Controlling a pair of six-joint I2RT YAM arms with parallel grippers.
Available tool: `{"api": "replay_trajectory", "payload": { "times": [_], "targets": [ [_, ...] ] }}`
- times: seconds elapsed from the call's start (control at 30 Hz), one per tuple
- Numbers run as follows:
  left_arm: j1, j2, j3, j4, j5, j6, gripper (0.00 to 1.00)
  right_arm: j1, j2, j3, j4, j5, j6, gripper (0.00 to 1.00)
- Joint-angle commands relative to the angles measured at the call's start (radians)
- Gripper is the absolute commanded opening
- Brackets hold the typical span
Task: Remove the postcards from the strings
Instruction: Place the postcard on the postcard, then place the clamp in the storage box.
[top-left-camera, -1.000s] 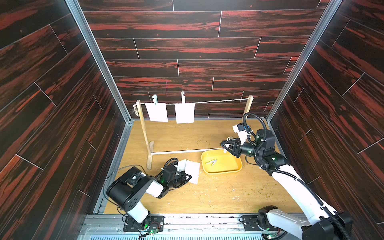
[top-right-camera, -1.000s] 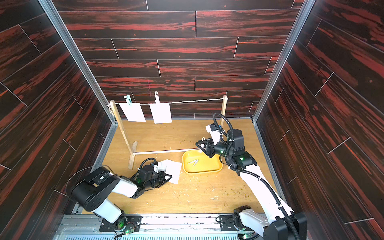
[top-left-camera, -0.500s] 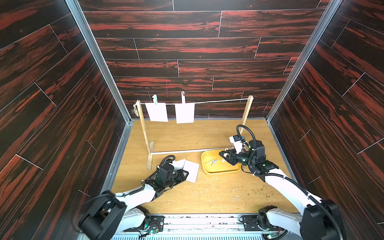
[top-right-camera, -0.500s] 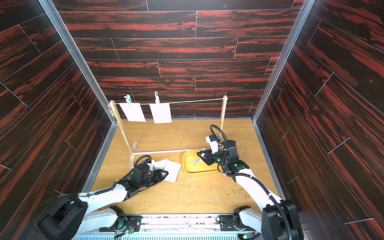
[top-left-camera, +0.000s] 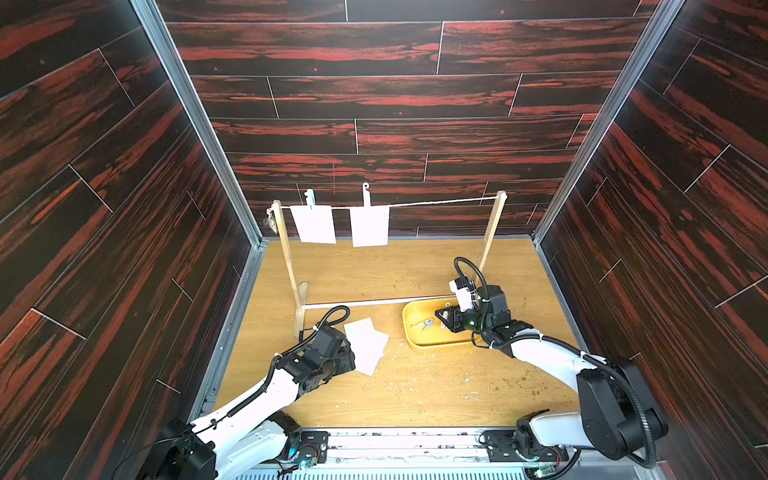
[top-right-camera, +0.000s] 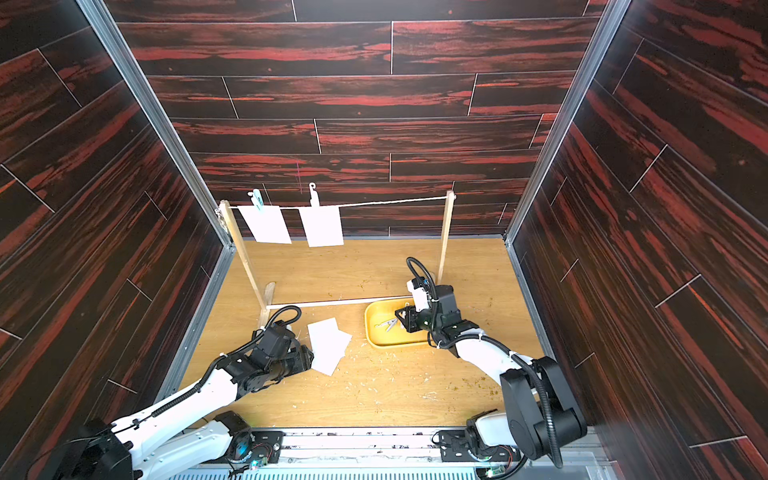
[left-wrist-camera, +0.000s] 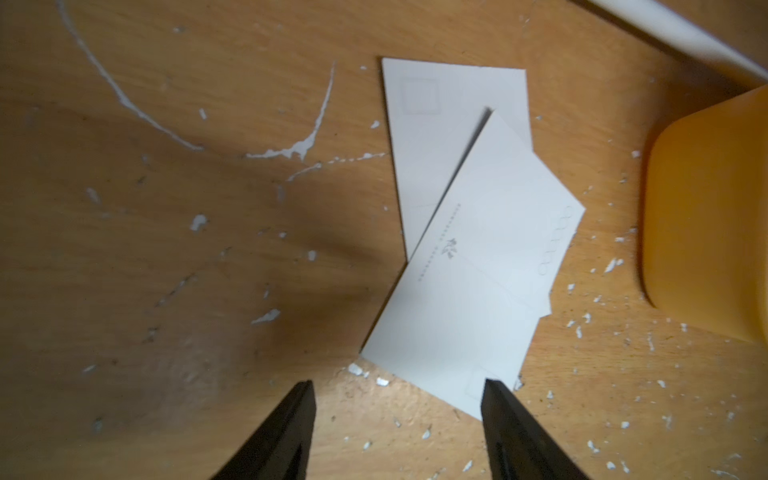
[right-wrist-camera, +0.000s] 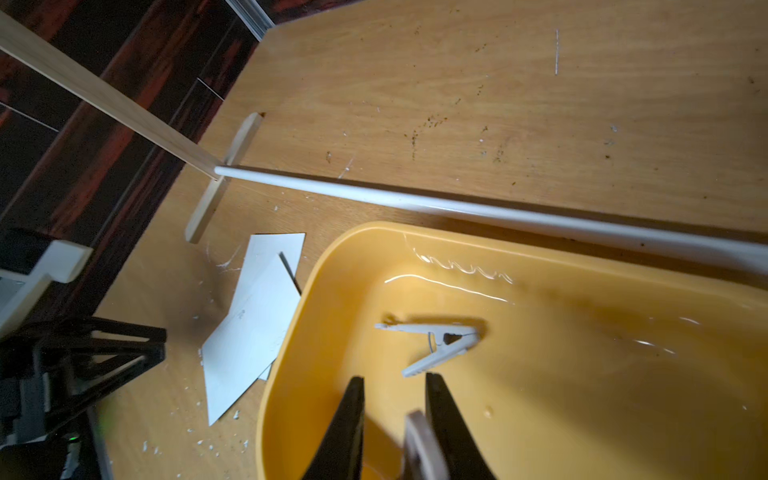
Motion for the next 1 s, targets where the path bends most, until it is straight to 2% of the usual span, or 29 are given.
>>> {"api": "replay_trajectory", "payload": {
  "times": [0.0, 0.17, 0.3, 0.57, 0.73, 0.8, 0.83, 0.9, 0.97],
  "targets": [
    [-0.002, 0.008, 0.052, -0.122, -0.076, 0.026, 0.68, 0.013, 0.035, -0.02, 0.03, 0.065, -0.007, 0.22],
    [-0.003, -0.077, 0.057, -0.087, -0.097, 0.038, 0.68, 0.024, 0.066, -0.028, 0.041, 0.095, -0.014, 0.26],
    [-0.003, -0.149, 0.062, -0.017, -0.092, 0.055, 0.67, 0.035, 0.083, -0.042, 0.051, 0.114, -0.013, 0.32],
    [-0.003, -0.286, 0.004, 0.264, -0.082, 0.109, 0.67, 0.053, 0.006, -0.043, 0.018, 0.139, -0.024, 0.6],
    [-0.003, -0.28, -0.017, 0.437, -0.083, 0.114, 0.69, 0.066, -0.092, -0.021, -0.041, 0.139, -0.036, 0.73],
    [-0.003, -0.258, -0.008, 0.478, -0.098, 0.101, 0.82, 0.074, -0.138, -0.006, -0.073, 0.139, -0.042, 0.79],
    [-0.003, -0.246, 0.006, 0.485, -0.114, 0.091, 0.87, 0.079, -0.163, 0.004, -0.089, 0.139, -0.045, 0.98],
    [-0.001, -0.218, 0.024, 0.523, -0.119, 0.082, 0.88, 0.083, -0.206, 0.025, -0.122, 0.13, -0.05, 0.99],
    [0.001, -0.184, 0.037, 0.597, -0.108, 0.097, 0.93, 0.084, -0.253, 0.048, -0.154, 0.109, -0.049, 0.99]
  ]
}}
